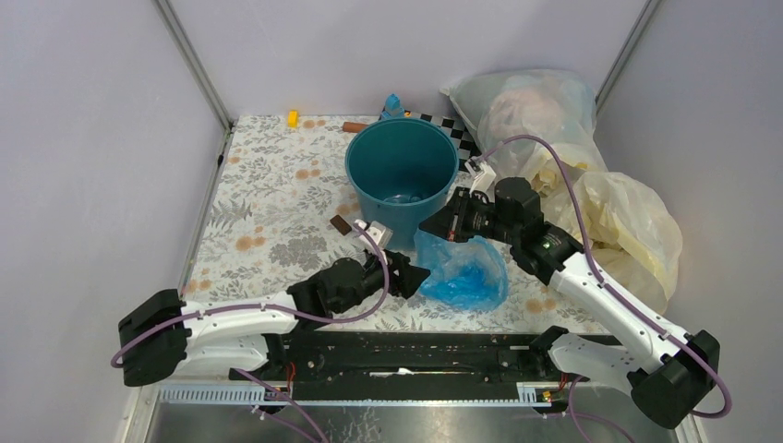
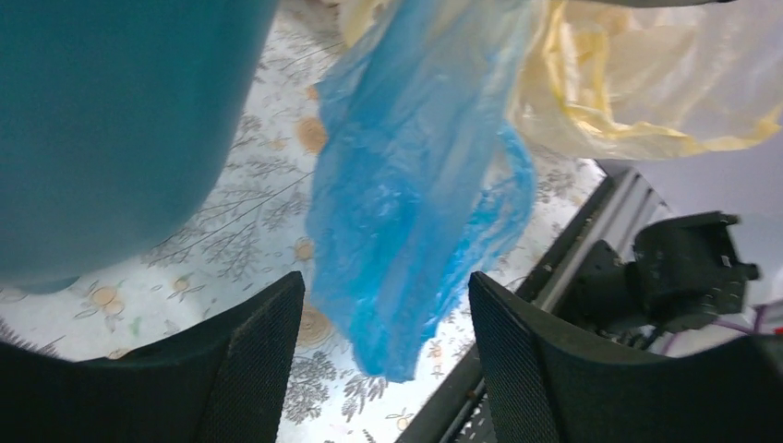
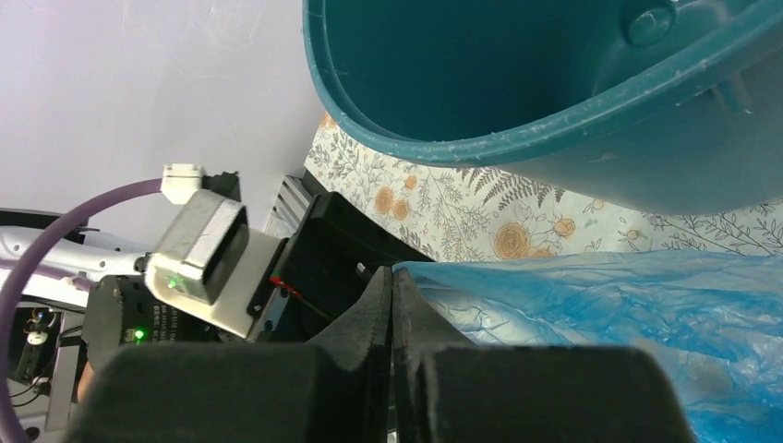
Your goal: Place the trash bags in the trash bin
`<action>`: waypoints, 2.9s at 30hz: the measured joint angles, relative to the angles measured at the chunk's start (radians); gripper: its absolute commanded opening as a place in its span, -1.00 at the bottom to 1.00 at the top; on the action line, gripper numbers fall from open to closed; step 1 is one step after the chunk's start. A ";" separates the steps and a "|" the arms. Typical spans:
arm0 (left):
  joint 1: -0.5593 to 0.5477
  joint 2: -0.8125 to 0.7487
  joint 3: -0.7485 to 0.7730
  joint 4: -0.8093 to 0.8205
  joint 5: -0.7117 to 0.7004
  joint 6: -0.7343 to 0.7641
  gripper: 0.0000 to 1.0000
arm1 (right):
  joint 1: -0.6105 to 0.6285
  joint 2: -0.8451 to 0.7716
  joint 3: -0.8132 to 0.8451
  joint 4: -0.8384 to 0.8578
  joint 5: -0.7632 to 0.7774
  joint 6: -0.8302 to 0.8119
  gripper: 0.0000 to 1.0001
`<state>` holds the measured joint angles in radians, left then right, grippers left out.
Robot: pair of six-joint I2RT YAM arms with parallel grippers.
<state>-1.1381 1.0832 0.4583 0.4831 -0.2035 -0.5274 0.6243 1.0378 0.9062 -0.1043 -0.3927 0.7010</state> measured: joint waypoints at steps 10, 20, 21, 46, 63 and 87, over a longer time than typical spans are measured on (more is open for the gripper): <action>-0.002 0.019 0.026 -0.142 -0.180 -0.030 -1.00 | 0.016 0.001 0.000 0.001 0.010 -0.032 -0.04; -0.002 -0.261 -0.114 -0.285 -0.246 -0.100 -1.00 | 0.019 -0.110 -0.035 -0.153 0.169 -0.163 0.70; -0.002 -0.284 -0.128 -0.301 -0.247 -0.107 -1.00 | 0.019 -0.134 -0.052 -0.167 0.194 -0.172 0.70; -0.002 -0.424 -0.256 -0.437 -0.283 -0.211 -1.00 | 0.019 -0.233 -0.325 -0.260 0.109 -0.235 0.32; -0.002 -0.383 -0.103 -0.590 -0.301 -0.216 -1.00 | 0.019 -0.185 -0.177 -0.335 0.267 -0.311 -1.00; -0.002 -0.237 0.745 -1.016 -0.177 -0.097 -1.00 | 0.019 0.003 0.707 -0.603 0.389 -0.261 -1.00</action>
<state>-1.1397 0.8459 1.2037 -0.5331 -0.3805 -0.6247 0.6434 1.0409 1.6131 -0.7078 -0.0036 0.4397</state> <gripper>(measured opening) 0.001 0.013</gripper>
